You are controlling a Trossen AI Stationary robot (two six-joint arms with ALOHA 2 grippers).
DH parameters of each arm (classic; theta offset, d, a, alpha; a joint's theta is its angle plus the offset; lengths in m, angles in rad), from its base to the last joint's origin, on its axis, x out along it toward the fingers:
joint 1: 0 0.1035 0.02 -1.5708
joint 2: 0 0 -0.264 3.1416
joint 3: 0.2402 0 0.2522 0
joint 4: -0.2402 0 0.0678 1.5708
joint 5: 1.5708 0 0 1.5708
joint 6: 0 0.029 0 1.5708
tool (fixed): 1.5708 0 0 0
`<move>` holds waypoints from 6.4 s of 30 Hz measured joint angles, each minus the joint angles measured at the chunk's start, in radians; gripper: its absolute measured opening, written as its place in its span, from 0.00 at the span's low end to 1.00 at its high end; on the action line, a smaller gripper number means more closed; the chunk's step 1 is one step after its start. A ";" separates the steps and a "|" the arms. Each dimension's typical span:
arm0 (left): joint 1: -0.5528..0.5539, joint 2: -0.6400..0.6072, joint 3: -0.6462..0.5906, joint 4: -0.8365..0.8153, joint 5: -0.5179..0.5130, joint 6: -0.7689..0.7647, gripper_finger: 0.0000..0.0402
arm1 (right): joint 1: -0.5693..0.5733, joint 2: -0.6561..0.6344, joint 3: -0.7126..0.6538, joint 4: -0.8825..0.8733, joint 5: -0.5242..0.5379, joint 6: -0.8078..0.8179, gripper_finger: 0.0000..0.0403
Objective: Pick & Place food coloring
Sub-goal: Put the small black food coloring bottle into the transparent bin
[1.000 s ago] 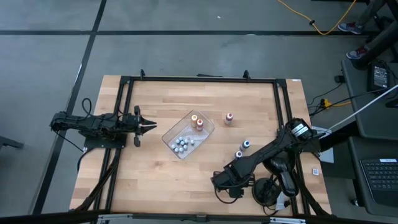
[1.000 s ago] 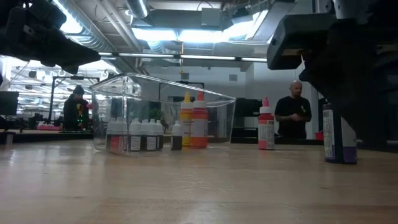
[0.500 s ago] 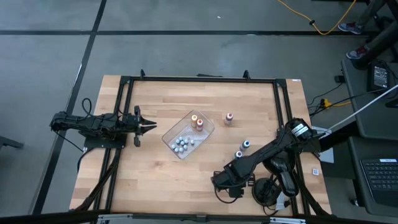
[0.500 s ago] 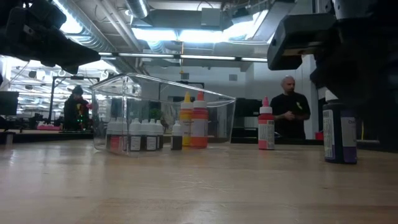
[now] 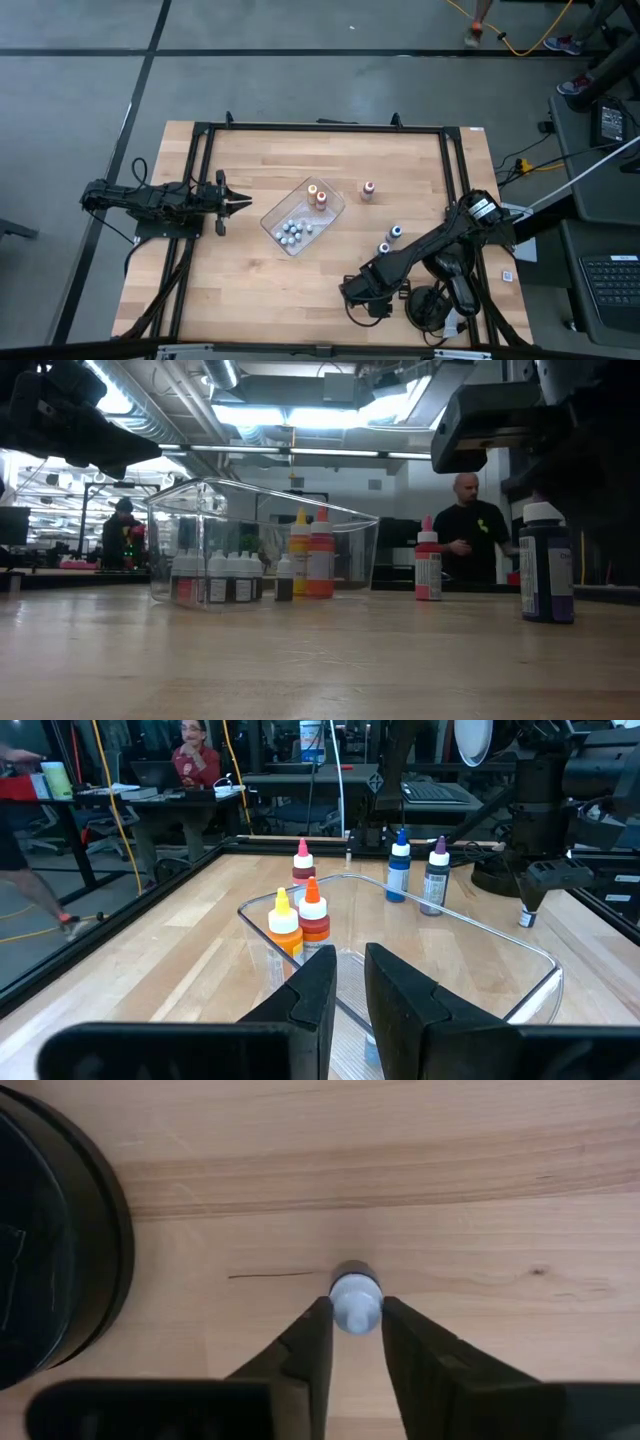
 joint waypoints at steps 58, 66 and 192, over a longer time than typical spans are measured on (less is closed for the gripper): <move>0.000 0.000 0.000 0.000 0.000 0.000 0.14 | -0.497 0.024 0.613 -0.147 0.145 0.685 0.14; 0.000 0.000 0.000 0.000 0.000 0.000 0.14 | -0.538 0.094 0.613 -0.090 0.139 0.763 0.14; 0.000 0.000 0.000 0.000 0.000 0.000 0.14 | -0.533 0.311 0.524 0.008 -0.006 0.616 0.14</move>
